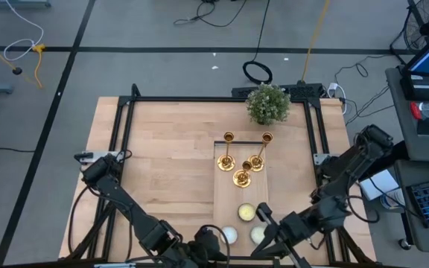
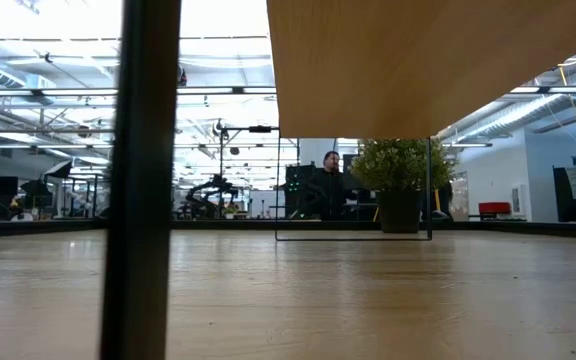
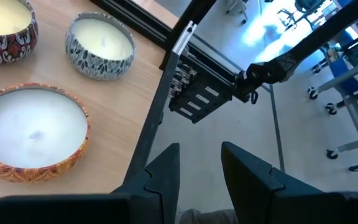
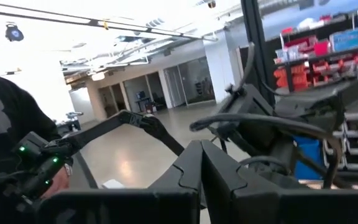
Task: Pick & Place candle stick holders
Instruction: Put the red patterned scented candle on the shelf
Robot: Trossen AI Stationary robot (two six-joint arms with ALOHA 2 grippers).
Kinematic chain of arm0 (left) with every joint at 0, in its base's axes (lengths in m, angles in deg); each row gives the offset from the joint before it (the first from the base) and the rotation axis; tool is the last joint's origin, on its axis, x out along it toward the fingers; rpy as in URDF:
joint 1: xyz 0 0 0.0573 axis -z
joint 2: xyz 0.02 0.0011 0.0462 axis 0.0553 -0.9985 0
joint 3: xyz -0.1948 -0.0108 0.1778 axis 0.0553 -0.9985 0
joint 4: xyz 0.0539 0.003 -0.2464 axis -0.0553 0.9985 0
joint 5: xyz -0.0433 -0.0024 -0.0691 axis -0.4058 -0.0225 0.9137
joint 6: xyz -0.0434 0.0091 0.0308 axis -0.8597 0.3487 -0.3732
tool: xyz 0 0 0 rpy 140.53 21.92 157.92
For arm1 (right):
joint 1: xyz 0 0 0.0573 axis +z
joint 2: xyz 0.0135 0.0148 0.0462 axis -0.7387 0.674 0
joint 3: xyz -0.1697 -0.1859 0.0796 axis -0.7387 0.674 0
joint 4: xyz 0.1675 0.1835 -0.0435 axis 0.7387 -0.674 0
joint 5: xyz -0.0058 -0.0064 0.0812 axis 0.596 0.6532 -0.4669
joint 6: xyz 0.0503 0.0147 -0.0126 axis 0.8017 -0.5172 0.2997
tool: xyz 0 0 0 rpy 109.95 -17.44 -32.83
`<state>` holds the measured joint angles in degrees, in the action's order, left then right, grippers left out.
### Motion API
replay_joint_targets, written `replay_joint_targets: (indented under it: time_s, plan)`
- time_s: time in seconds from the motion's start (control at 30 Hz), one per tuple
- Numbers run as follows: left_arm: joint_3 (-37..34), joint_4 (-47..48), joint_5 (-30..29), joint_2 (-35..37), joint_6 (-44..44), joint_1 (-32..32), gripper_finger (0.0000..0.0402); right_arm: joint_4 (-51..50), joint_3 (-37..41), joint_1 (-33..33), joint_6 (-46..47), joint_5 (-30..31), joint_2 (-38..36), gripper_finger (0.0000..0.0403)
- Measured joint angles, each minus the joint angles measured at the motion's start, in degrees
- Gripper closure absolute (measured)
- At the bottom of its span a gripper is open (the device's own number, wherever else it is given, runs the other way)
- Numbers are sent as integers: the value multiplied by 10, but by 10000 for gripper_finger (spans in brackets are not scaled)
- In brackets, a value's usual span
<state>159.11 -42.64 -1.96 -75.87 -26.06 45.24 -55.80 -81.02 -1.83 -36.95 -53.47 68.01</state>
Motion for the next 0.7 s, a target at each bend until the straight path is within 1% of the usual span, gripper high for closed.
replay_joint_targets:
  time_s: [0.13, 0.37, 0.7]
  plan:
    - [0, -4, -1, 1, 4, -1, 279, -3, 0, 6, -28, 3, -11, 402]
    - [0, -31, 0, 1, 15, -10, 279, -50, 0, 27, -62, 71, -32, 403]
    - [0, -60, 19, 1, 29, -27, 279, -130, 0, 50, -75, 73, -71, 403]
